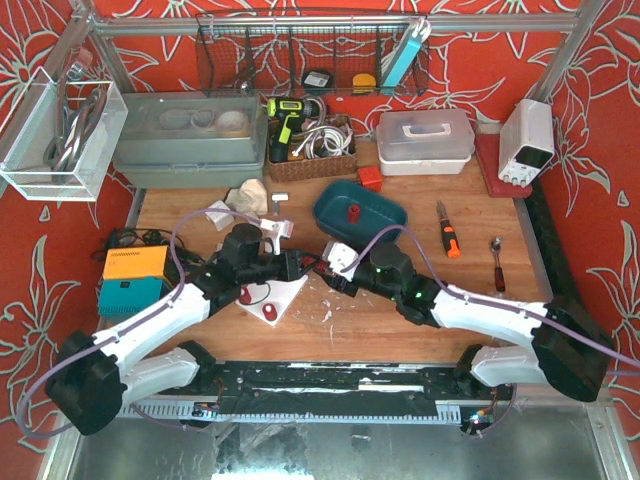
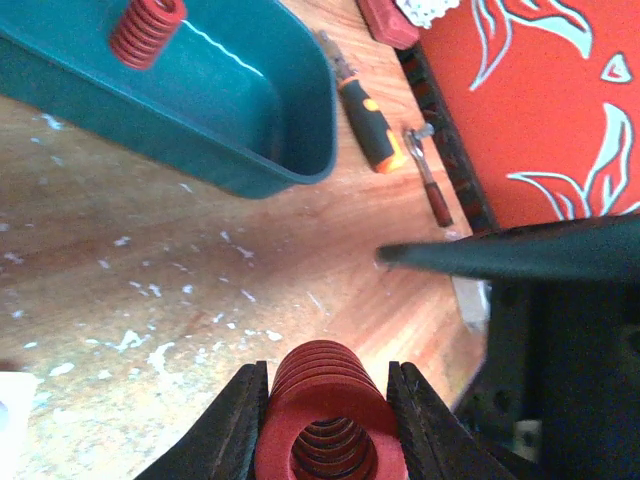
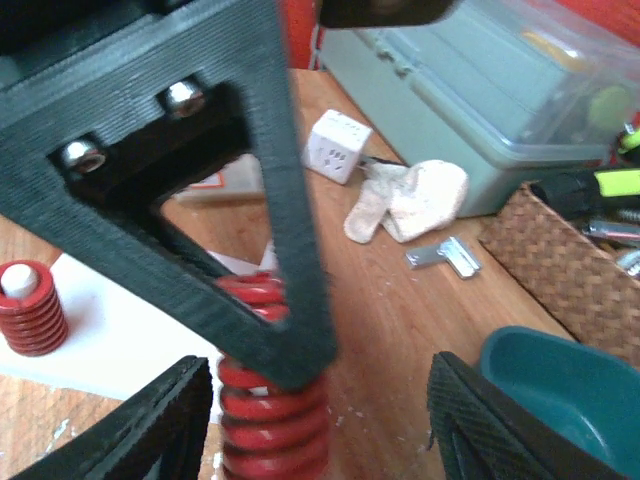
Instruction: Install the large spring
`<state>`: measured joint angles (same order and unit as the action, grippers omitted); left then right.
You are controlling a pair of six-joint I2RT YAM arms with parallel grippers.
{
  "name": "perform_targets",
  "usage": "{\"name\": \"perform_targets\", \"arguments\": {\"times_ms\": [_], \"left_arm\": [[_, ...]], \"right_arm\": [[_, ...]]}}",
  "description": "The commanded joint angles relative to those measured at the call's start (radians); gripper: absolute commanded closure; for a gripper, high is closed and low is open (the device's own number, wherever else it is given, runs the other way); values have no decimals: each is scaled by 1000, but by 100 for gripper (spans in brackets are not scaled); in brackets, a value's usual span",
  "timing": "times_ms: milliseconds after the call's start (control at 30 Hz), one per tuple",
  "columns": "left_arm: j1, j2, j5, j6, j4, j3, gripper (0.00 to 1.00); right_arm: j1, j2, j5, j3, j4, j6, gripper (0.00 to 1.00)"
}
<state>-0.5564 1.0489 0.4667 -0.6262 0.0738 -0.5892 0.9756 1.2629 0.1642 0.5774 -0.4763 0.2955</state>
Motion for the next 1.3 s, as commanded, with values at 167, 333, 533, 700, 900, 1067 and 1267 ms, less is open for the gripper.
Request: {"name": "perform_targets", "arguments": {"times_ms": [167,333,533,700,900,1067,1267], "left_arm": [[3,-112,-295,75,-126,-39,91],[3,-119,-450,92,-177,-46,91],[4,-129,-671,109,-200,-25,93],[6,-92,-772,125,-238,-42,92],[7,-55,-824,148,-249,-47,91],[11,-21,-831,165,-243,-47,90],[18,18,-822,173,-224,-48,90]], "right_arm": [[3,-236,-399,51,237,-181,4],[2,-310,-550,25,289,-277,1],[-15,-293,-647,21,344,-374,1],[-23,-268,-595,42,378,-404,1],[-24,-268,-574,27,367,-404,1],[-24,-272,-554,20,357,-396,1],[-25,-269,-522,22,356,-377,1]]}}
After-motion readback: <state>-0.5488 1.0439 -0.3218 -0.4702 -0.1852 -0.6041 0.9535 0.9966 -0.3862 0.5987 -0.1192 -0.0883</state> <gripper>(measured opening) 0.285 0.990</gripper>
